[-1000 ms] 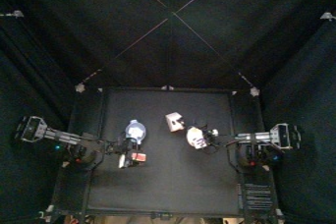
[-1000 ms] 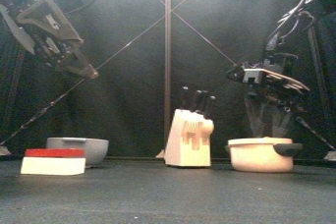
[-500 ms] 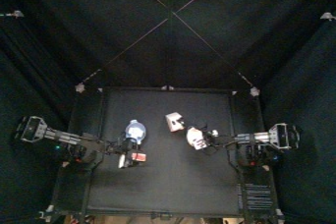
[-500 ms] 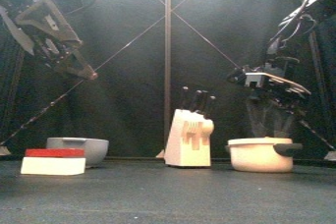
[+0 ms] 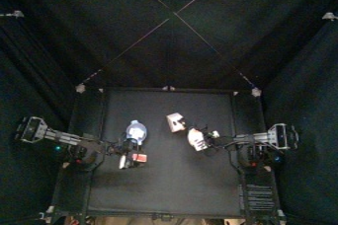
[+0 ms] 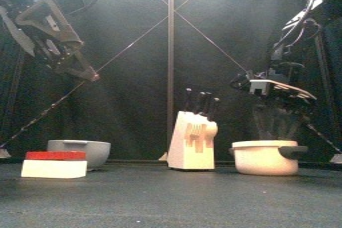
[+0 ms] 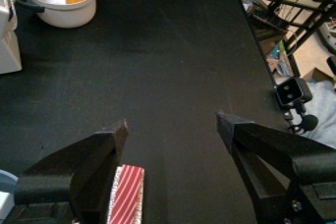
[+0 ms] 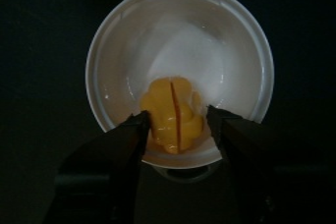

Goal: Grab squash

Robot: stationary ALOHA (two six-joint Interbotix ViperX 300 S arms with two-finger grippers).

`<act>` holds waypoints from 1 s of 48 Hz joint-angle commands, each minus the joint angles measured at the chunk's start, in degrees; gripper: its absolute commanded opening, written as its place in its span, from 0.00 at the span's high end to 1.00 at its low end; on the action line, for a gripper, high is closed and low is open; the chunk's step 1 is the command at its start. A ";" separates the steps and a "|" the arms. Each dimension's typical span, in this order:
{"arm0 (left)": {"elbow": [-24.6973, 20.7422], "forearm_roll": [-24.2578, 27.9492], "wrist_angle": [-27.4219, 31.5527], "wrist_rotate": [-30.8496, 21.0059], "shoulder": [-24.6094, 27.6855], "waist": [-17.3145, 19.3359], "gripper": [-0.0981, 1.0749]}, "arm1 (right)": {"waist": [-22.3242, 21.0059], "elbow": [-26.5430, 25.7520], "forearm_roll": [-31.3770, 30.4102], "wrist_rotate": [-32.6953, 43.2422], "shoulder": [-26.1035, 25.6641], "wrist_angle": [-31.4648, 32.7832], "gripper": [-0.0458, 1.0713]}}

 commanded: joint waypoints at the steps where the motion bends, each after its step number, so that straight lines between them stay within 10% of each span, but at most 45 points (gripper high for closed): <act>1: -0.62 0.18 -0.62 0.09 -0.09 0.09 0.04 | -0.09 -0.70 -0.18 0.00 -0.62 -0.09 0.25; 48: -0.62 0.18 -0.62 0.09 -0.09 0.09 0.04 | 0.44 -3.08 -0.97 0.00 -7.65 0.09 0.31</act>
